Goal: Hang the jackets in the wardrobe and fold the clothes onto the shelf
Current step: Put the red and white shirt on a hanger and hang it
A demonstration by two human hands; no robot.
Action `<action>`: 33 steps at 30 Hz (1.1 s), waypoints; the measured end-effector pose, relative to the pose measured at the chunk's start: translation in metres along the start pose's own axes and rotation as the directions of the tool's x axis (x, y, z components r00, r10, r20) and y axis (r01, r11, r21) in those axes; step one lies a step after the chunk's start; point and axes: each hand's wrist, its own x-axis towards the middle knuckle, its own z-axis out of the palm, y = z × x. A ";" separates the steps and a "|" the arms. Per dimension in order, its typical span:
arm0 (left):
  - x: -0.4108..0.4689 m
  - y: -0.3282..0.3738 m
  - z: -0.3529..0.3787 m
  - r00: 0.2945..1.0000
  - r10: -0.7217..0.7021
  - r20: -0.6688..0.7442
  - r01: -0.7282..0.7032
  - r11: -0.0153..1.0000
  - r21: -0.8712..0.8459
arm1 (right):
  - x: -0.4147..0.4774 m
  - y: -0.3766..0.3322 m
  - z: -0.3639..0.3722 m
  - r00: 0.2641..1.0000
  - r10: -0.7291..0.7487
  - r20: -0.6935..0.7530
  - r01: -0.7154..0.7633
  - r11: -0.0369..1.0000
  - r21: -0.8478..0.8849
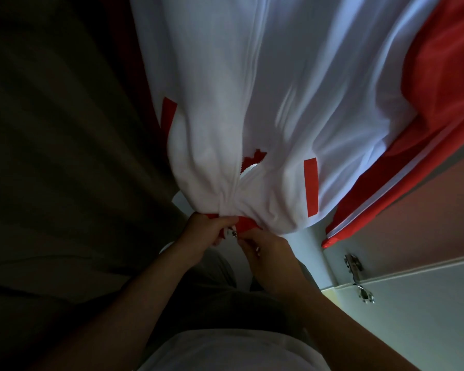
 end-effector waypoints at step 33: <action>-0.023 0.022 -0.007 0.983 -0.029 0.182 0.095 0.928 -0.361 | -0.003 -0.008 0.002 0.963 -0.017 -0.268 0.032 0.998 0.050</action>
